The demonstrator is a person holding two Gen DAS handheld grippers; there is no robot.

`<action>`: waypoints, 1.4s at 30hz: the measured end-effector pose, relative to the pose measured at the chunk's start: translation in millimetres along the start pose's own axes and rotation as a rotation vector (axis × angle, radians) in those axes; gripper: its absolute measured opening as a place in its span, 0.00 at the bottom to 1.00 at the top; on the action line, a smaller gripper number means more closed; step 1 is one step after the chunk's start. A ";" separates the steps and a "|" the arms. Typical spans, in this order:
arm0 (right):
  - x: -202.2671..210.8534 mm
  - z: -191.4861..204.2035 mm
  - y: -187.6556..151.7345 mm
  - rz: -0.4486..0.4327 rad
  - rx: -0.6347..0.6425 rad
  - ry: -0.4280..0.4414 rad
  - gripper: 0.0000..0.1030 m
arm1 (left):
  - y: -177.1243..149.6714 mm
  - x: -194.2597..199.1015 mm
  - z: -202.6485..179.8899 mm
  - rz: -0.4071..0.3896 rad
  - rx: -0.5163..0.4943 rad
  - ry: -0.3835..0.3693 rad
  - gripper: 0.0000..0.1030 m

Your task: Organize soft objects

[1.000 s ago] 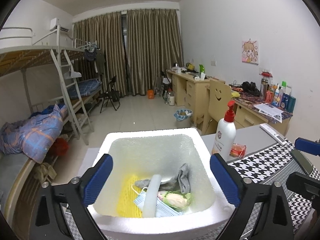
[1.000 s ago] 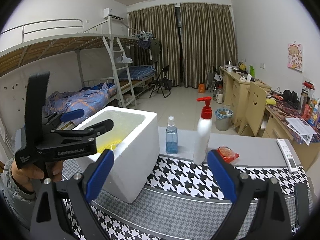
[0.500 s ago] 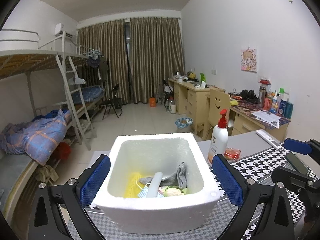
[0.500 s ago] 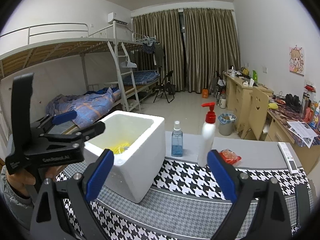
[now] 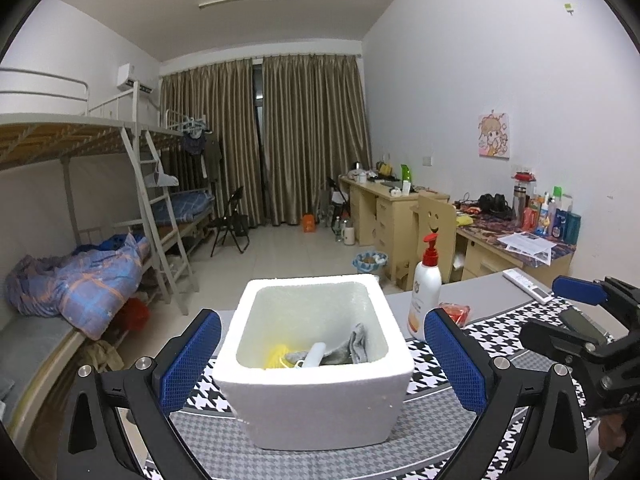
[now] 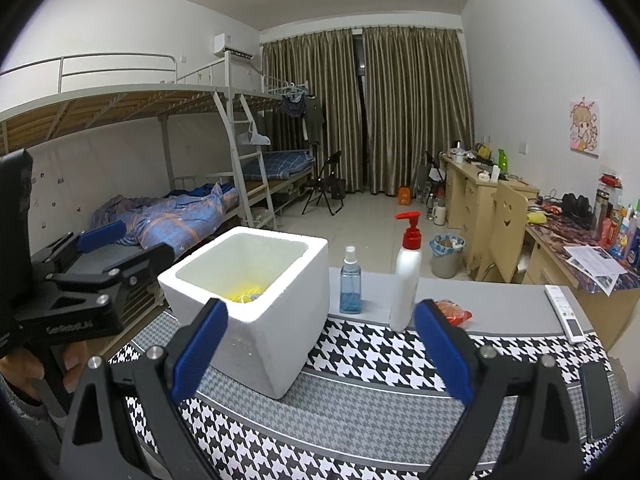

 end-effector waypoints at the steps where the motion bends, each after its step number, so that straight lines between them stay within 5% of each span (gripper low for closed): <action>1: 2.1 0.4 0.1 -0.003 0.002 -0.002 0.94 | 0.4 2.2 -1.8 -0.002 -0.002 -0.001 0.99; 42: 51.6 -3.3 -45.8 -0.134 -0.009 -0.057 0.95 | -50.2 58.8 -12.4 -0.091 0.032 0.009 0.99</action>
Point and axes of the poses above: each gripper's, at about its wrist camera, not at the fingertips, and x roughly against the way its jaws point, z to its left, y to its top, the point moved 10 cm from there along -x, roughly the way its jaws point, and after that the axes turned 5 degrees about -y, right-handed, at the moved point
